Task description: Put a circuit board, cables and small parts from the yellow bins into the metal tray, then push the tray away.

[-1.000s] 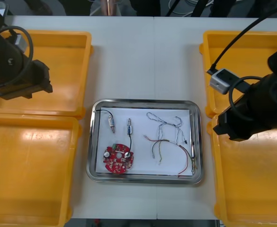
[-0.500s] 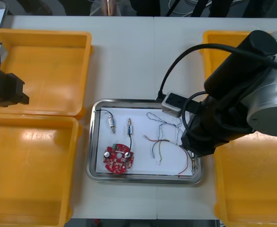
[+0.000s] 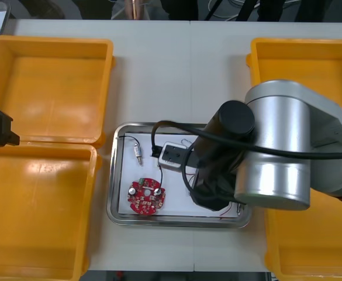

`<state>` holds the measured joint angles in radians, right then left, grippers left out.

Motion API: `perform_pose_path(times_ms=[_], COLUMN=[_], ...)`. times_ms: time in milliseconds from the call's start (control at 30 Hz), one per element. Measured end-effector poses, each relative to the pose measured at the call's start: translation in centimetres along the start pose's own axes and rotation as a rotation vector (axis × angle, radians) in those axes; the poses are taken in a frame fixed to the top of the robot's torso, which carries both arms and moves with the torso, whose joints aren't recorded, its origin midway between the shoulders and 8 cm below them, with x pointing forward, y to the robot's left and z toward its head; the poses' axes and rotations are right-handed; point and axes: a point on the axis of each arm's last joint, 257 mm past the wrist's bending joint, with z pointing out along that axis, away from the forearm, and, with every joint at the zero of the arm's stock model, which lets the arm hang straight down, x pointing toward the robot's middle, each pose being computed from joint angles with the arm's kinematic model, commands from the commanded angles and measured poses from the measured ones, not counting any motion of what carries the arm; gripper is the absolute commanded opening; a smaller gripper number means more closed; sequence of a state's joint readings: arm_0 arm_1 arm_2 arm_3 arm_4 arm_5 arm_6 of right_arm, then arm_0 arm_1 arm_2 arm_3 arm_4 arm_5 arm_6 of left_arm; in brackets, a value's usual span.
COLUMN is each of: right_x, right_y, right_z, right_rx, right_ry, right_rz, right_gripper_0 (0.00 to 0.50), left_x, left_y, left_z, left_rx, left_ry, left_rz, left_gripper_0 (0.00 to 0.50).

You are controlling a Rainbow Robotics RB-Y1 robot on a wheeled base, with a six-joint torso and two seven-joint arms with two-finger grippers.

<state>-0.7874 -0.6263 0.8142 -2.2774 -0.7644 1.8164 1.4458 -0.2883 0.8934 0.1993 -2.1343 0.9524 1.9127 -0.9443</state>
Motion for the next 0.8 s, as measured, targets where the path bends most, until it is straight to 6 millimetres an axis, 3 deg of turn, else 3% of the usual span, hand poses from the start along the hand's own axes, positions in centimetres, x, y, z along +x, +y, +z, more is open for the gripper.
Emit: perform_pose_path(times_ms=[200, 800], right_x=[-0.4, -0.4], right_y=[2.6, 5.5], right_z=[1.9, 5.8], right_rx=[-0.029, -0.085], right_ry=[0.030, 0.113], right_rz=[-0.108, -0.182], right_gripper_0=[0.500, 0.500], left_x=[0.4, 1.0], left_y=[0.9, 0.8], left_z=[-0.1, -0.1], left_rx=[-0.011, -0.002], left_ry=[0.000, 0.012], left_rz=[-0.012, 0.094], left_gripper_0=[0.500, 0.500])
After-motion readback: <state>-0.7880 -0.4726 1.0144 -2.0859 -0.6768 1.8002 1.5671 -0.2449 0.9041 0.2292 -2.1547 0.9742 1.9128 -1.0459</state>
